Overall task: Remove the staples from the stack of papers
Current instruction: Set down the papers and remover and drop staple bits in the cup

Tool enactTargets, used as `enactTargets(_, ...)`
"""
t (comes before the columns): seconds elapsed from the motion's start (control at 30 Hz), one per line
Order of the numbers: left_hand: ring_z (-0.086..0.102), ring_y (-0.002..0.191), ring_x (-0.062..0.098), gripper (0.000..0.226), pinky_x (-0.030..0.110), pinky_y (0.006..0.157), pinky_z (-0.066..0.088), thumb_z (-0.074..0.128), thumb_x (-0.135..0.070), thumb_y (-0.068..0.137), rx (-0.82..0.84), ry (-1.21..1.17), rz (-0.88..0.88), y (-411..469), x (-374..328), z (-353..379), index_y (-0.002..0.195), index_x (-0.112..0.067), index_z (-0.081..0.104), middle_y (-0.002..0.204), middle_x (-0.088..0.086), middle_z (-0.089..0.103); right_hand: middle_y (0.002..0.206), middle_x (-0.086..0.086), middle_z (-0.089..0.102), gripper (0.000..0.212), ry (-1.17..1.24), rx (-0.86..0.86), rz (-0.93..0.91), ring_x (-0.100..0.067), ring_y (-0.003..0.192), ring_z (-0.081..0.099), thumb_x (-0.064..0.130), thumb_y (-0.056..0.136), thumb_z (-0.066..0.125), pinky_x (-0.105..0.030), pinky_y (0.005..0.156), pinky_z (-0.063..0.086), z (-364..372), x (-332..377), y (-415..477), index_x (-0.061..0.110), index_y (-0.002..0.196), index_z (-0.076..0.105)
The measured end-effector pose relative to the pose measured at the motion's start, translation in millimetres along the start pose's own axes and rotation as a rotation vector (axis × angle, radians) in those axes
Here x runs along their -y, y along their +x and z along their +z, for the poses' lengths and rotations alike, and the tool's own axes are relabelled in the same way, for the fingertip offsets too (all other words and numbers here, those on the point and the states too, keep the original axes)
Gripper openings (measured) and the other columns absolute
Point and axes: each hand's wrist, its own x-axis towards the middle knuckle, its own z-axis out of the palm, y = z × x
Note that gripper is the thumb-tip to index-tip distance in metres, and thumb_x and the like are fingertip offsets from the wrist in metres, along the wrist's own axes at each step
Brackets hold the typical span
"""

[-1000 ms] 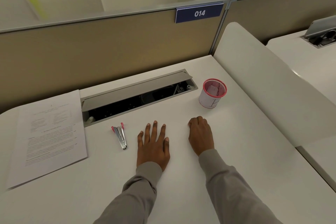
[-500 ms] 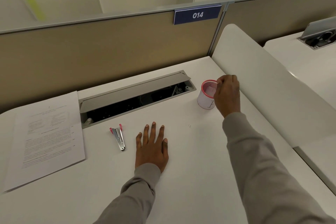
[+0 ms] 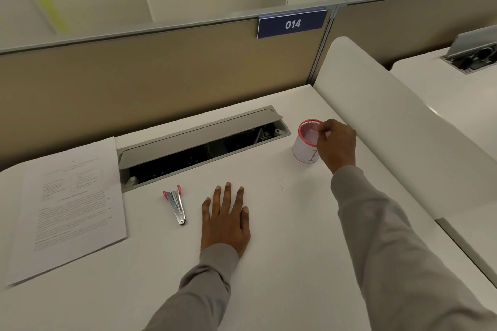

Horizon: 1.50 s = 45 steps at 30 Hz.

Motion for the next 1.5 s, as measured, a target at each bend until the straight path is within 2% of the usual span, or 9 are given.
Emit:
enactTargets(0.23,0.012,0.155,0.023,0.057,0.045,0.121,0.004,0.017,-0.047,0.102,-0.009,0.0,0.0,-0.5,-0.1,-0.6,0.157,-0.033,0.024,0.166,-0.001,0.019,0.09,-0.009,0.069,0.017,0.059,-0.115,-0.189,-0.033,0.083,0.055,-0.004,0.082,0.061,-0.019,0.07,0.027,2.7,-0.2,-56.3,0.009,0.091,0.066)
enactTargets(0.3,0.012,0.155,0.023,0.057,0.045,0.121,0.004,0.017,-0.047,0.102,-0.008,0.001,0.002,-0.3,-0.7,-0.8,0.157,-0.033,0.024,0.166,-0.001,0.019,0.099,-0.011,0.067,0.018,-0.006,-0.014,-0.179,-0.035,0.09,0.057,0.013,0.084,0.07,-0.025,0.075,0.036,14.9,-6.2,-89.2,0.007,0.101,0.066)
enactTargets(0.37,0.012,0.155,0.023,0.057,0.045,0.121,0.004,0.016,-0.047,0.102,-0.009,0.0,0.001,-0.6,-0.9,-1.3,0.157,-0.033,0.024,0.166,-0.001,0.018,0.127,-0.014,0.057,0.051,-0.233,0.162,-0.084,-0.038,0.113,0.051,0.045,0.091,0.062,-0.041,0.088,0.044,30.3,-10.2,-124.0,0.005,0.123,0.058)
enactTargets(0.43,0.009,0.155,0.022,0.057,0.045,0.122,0.003,0.016,-0.047,0.102,-0.007,0.001,0.0,-0.6,-0.8,-1.6,0.157,-0.033,0.022,0.167,-0.001,0.016,0.156,-0.016,0.024,0.083,-0.39,0.39,0.067,-0.039,0.138,0.027,0.065,0.094,0.037,-0.055,0.105,0.031,41.0,-6.1,-155.7,-0.001,0.145,0.034)
enactTargets(0.5,0.008,0.155,0.022,0.058,0.044,0.122,0.002,0.015,-0.048,0.102,-0.009,-0.003,0.0,0.1,-0.4,-0.9,0.157,-0.033,0.022,0.167,-0.001,0.015,0.163,-0.011,-0.01,0.095,-0.408,0.516,0.136,-0.038,0.148,0.0,0.07,0.094,0.018,-0.059,0.115,0.012,49.7,-1.5,-178.1,-0.003,0.153,0.006)
enactTargets(0.63,0.007,0.155,0.022,0.059,0.044,0.122,0.0,0.013,-0.05,0.102,-0.011,0.002,0.002,-0.4,-0.2,-0.5,0.158,-0.033,0.02,0.167,0.0,0.014,0.16,-0.004,-0.029,0.095,-0.4,0.537,0.124,-0.037,0.149,-0.016,0.072,0.091,0.007,-0.061,0.116,0.001,61.7,9.2,-182.9,0.001,0.154,-0.007)
enactTargets(0.87,0.008,0.155,0.022,0.058,0.044,0.122,0.0,0.017,-0.048,0.103,-0.016,0.009,-0.001,-0.8,-0.2,-0.4,0.158,-0.033,0.021,0.167,0.0,0.016,0.163,-0.006,-0.015,0.081,-0.41,0.581,0.046,-0.041,0.149,-0.005,0.065,0.097,0.016,-0.06,0.116,0.006,69.4,11.9,-164.5,0.012,0.156,0.0)
enactTargets(1.03,0.012,0.155,0.023,0.057,0.045,0.122,0.003,0.02,-0.048,0.103,-0.023,0.01,0.002,-0.4,-0.3,0.3,0.157,-0.032,0.023,0.166,0.001,0.02,0.13,-0.009,0.046,0.045,-0.267,0.199,0.131,-0.032,0.116,0.039,0.046,0.092,0.055,-0.046,0.095,0.033,66.2,4.5,-161.5,0.013,0.123,0.056)
enactTargets(1.5,0.007,0.155,0.023,0.058,0.044,0.122,-0.001,0.015,-0.05,0.102,-0.009,0.011,-0.003,0.0,-0.5,0.5,0.158,-0.033,0.018,0.167,0.0,0.014,0.097,-0.013,0.065,0.018,0.029,0.12,0.263,-0.032,0.095,0.055,0.013,0.095,0.058,-0.037,0.084,0.043,86.5,20.7,-141.1,0.004,0.099,0.073)
